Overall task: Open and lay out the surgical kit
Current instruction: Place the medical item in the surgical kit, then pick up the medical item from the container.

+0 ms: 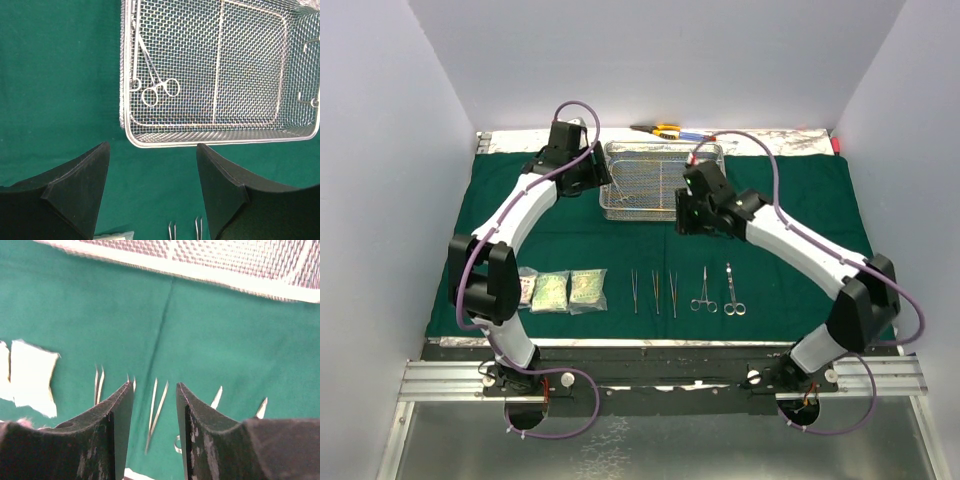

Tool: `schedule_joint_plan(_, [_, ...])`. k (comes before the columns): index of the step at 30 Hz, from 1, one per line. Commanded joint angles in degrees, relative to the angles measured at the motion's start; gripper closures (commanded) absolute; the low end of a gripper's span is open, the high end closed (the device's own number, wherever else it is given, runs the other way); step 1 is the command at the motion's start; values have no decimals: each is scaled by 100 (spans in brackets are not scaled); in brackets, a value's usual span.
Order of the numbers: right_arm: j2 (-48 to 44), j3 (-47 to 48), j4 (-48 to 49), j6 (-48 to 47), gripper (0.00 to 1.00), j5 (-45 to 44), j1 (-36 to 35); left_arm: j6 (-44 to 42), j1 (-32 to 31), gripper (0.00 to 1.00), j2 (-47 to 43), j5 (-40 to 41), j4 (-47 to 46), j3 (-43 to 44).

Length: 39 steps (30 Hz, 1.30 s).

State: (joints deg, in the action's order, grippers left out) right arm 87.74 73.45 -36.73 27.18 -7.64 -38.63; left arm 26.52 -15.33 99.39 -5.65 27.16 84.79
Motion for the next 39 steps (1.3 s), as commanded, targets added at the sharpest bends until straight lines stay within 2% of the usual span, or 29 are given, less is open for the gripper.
schedule_joint_plan(1, [994, 995, 794, -678, 55, -179, -24, -11, 52, 28, -349, 494, 124, -217])
schedule_joint_plan(10, [3877, 4083, 1118, -1756, 58, -148, -22, 249, 165, 33, -438, 312, 360, -493])
schedule_joint_plan(14, [4735, 4963, 1412, -2132, 54, -201, -25, 440, 269, 34, -520, 443, 538, -585])
schedule_joint_plan(22, [5574, 5558, 1987, -2831, 46, 328, -30, 556, 430, 34, -721, 461, 570, -815])
schedule_joint_plan(25, [5914, 5735, 2025, -3009, 46, 618, -39, 556, 468, 34, -720, 426, 612, -803])
schedule_joint_plan(29, [6339, 6233, 1762, -3041, 49, 589, -61, 539, 492, 34, -730, 383, 650, -740])
schedule_joint_plan(33, [6466, 6262, 1736, -3054, 50, 553, -65, 521, 510, 34, -713, 368, 650, -736])
schedule_joint_plan(36, [6544, 6244, 1605, -3061, 54, 483, -65, 516, 518, 34, -694, 354, 650, -744])
schedule_joint_plan(39, [6632, 6243, 1396, -3094, 66, 366, -77, 505, 522, 34, -672, 349, 651, -756])
